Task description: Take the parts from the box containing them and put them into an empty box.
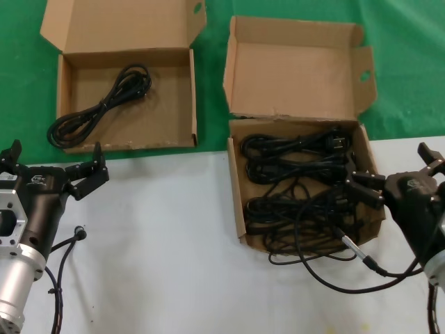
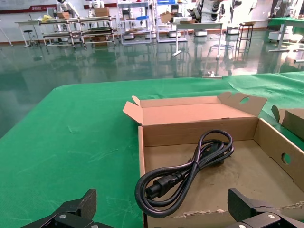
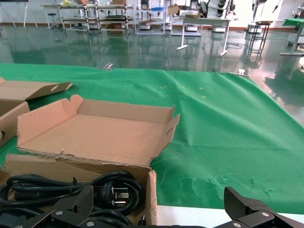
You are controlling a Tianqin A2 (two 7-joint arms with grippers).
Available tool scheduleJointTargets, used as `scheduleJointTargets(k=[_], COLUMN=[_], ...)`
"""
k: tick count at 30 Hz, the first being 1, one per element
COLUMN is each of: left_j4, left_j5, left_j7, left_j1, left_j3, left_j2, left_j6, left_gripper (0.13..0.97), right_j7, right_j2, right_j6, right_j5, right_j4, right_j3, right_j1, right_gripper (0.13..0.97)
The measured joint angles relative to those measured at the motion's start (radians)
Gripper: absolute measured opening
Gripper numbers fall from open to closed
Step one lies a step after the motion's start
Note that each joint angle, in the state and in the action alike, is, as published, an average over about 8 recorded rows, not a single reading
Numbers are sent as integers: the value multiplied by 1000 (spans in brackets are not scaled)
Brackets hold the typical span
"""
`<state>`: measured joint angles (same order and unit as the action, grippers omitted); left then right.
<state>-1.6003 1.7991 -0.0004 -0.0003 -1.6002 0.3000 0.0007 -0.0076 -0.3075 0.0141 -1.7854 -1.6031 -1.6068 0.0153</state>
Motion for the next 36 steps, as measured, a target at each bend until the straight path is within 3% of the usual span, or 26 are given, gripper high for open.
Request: scheduleJointTargets(k=[36], left_j4=[0], left_j5=[0], left_j7=[0], left_j1=[0], left_j3=[0], left_j2=[0], left_j6=[0], left_gripper=[966], right_j7=[0], right_j2=[0], right_j6=[0], right_j5=[0], right_j4=[0], right_j3=[0], right_j1=[0], right_gripper=[966])
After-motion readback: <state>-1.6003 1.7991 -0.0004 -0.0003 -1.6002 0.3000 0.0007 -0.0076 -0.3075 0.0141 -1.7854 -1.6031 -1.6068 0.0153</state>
